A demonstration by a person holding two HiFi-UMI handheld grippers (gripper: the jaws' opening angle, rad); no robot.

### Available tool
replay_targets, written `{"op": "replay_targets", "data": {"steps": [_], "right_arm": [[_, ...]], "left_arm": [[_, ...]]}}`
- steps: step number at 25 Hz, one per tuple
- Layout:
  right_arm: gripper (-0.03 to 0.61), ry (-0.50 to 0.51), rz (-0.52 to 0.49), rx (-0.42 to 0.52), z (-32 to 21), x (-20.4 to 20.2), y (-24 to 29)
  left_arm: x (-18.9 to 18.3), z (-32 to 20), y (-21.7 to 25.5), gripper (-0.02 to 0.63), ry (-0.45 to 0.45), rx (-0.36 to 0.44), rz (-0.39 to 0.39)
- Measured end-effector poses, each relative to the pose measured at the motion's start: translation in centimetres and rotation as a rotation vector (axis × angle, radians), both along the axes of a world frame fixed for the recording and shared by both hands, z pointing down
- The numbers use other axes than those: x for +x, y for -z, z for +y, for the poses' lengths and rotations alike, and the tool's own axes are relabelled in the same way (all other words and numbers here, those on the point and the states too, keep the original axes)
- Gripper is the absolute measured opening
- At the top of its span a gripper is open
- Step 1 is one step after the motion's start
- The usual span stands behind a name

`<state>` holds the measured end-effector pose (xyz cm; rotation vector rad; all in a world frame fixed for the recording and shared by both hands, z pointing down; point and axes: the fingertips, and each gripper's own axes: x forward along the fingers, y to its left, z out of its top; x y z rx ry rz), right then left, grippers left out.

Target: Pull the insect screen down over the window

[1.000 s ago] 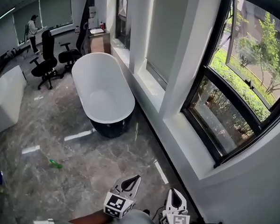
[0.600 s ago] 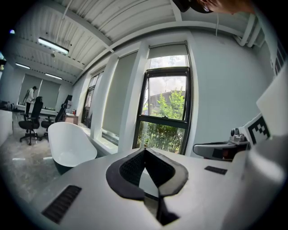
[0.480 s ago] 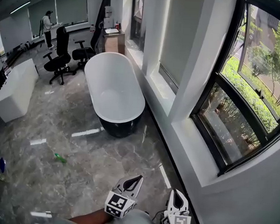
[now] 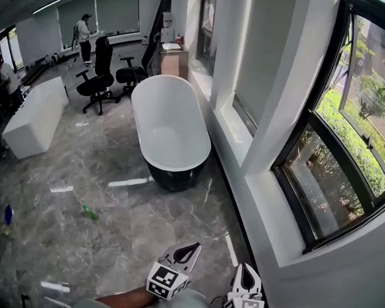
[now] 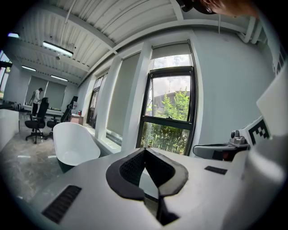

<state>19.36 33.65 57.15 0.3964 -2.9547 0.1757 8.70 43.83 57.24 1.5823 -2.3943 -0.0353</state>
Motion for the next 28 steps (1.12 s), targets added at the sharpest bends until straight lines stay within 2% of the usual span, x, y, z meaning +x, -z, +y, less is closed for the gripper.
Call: {"op": "replay_targets", "data": {"steps": [6,18,24,28], "right_arm": [[-0.003,0.012,-0.006,-0.012,-1.4,1.3,-0.4],[-0.003,0.015,0.014,-0.037,-5.1,4.8,-1.2],[-0.003,-0.019,0.013,-0.064,-6.3,4.8,-1.9],[-0.003,-0.032,0.006,-0.051,-8.5,3.5,-2.3]], "left_arm": [[1.2,-1.1,-0.3,0.012,0.023,-0.003,0.014],[4.9,-4.8,-1.1,0.012,0.012,-0.028,0.044],[5.0,-6.5,-1.2,0.012,-0.030,-0.044,0.029],[3.6,-9.3,-2.1,0.012,-0.071,-0.042,0.024]]}}
